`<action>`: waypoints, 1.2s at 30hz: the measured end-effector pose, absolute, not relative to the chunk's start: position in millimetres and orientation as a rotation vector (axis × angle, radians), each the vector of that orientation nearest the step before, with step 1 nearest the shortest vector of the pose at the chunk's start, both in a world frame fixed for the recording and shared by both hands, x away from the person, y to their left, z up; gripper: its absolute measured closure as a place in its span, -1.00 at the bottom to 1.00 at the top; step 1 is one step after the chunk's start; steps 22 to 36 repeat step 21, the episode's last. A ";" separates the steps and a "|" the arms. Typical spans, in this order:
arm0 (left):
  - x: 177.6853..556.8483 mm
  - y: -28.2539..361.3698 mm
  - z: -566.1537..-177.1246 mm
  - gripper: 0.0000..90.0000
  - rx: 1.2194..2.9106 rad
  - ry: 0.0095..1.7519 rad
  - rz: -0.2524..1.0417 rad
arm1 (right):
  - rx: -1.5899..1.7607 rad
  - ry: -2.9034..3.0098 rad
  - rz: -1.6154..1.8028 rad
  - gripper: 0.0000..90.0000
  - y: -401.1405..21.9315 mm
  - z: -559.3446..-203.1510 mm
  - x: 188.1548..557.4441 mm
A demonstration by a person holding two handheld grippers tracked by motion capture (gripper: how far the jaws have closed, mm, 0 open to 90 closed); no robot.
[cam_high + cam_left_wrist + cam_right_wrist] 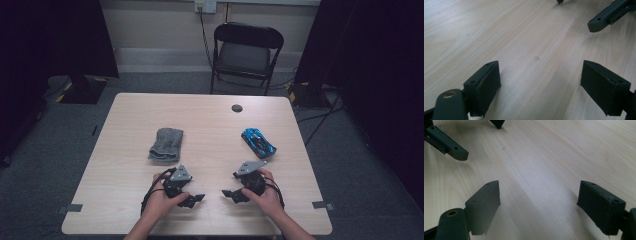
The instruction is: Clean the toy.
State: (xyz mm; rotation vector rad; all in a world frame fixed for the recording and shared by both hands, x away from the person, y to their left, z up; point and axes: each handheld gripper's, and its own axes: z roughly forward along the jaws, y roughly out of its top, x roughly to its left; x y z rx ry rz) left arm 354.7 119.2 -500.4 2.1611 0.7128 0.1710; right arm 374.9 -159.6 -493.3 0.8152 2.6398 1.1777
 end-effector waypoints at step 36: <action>349.5 112.6 -501.1 -0.70 2.237 0.648 0.263 | 0.703 2.611 1.143 -0.66 -158.6 -501.3 368.9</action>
